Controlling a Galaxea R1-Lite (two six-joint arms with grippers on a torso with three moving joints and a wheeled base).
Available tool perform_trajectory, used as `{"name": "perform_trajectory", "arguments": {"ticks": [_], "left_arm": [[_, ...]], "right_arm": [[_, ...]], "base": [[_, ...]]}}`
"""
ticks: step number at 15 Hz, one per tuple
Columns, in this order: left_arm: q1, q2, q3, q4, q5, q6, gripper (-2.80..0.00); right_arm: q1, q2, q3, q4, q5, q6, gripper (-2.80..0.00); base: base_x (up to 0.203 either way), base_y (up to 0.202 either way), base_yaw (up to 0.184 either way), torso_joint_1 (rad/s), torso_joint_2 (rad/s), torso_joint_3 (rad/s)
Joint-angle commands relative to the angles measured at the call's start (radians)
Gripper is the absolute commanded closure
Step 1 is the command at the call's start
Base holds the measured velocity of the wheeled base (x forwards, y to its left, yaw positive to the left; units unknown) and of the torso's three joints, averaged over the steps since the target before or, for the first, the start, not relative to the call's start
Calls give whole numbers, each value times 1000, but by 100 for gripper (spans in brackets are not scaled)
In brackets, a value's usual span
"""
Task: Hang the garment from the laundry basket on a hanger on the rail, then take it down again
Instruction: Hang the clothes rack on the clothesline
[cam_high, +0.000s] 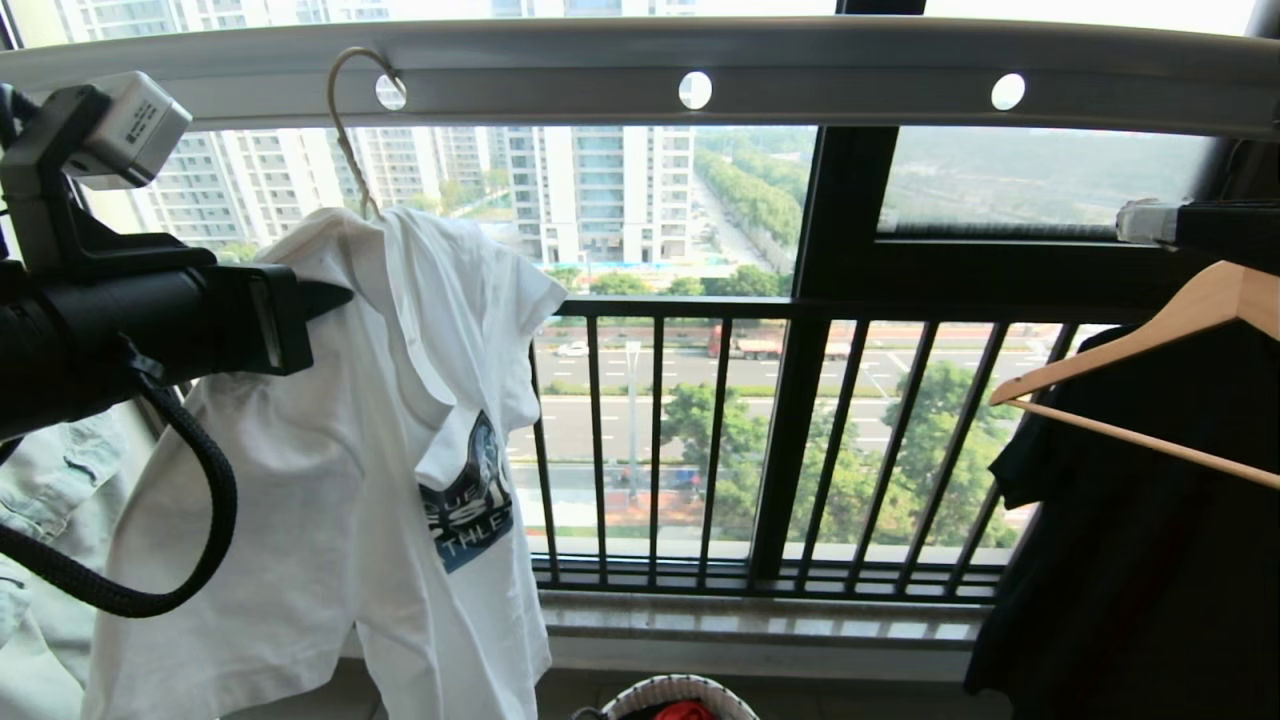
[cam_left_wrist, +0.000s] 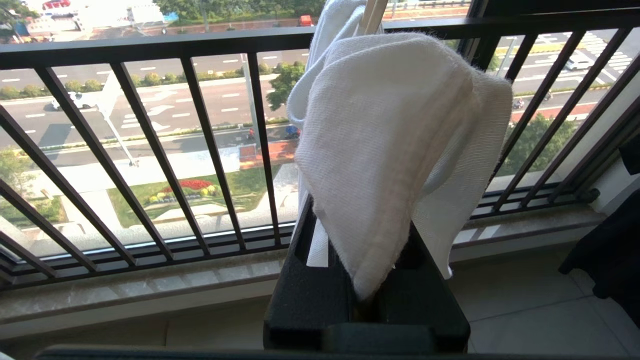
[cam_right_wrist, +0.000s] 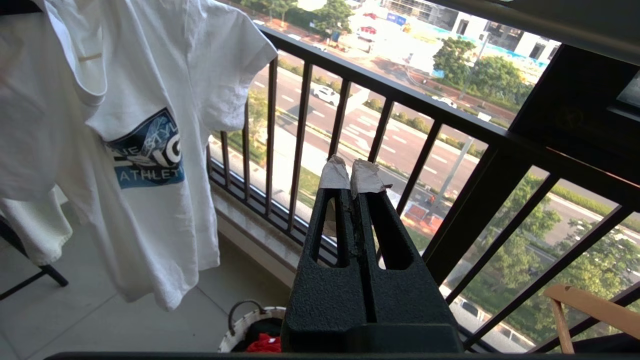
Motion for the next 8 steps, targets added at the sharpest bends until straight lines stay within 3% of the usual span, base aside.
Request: {"name": "perform_trajectory", "arguments": {"ticks": [1, 8], "left_arm": [[0, 24, 25, -3, 2, -1, 0], [-1, 30, 40, -4, 3, 1, 0]], "right_arm": [[0, -1, -1, 1, 3, -1, 0], [0, -1, -1, 1, 3, 0, 0]], "base": [[0, 0, 0, 0, 0, 0], [0, 0, 0, 0, 0, 0]]}}
